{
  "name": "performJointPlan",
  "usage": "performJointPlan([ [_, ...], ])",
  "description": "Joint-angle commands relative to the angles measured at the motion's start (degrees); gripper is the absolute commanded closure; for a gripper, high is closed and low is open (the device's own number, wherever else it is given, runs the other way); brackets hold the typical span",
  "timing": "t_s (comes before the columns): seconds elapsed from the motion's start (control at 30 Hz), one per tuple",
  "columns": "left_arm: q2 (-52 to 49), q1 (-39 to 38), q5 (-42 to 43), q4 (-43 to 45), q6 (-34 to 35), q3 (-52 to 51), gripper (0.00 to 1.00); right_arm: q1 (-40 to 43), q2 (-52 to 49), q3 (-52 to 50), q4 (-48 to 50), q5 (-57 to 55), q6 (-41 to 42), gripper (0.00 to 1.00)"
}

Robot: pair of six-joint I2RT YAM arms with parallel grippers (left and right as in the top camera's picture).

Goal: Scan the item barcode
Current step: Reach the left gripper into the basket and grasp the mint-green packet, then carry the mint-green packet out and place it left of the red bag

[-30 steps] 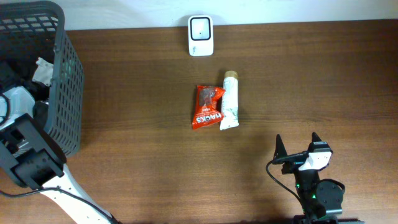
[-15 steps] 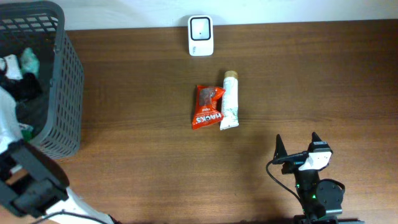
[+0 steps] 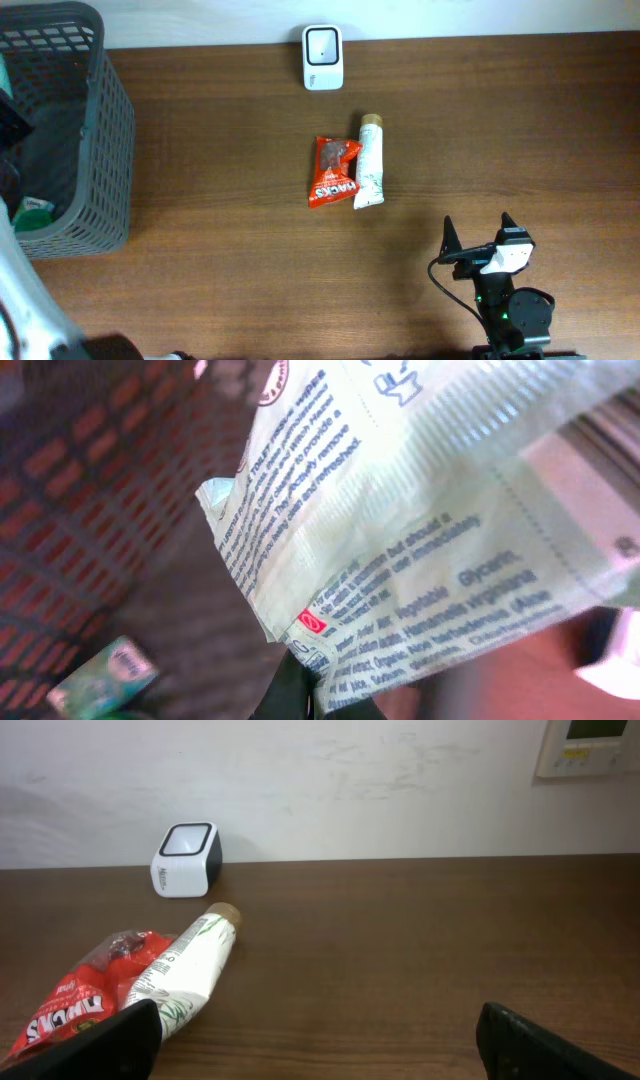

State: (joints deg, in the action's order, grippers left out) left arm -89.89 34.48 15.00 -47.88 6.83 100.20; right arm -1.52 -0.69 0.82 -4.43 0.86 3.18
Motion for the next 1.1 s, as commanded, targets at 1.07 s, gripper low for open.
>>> performJointPlan([
  [1.07, -29.42, -62.12, -11.98, -9.16, 44.52, -7.61, 0.76, 0.26, 0.28, -0.50, -0.07, -0.52, 0.22, 0.02],
])
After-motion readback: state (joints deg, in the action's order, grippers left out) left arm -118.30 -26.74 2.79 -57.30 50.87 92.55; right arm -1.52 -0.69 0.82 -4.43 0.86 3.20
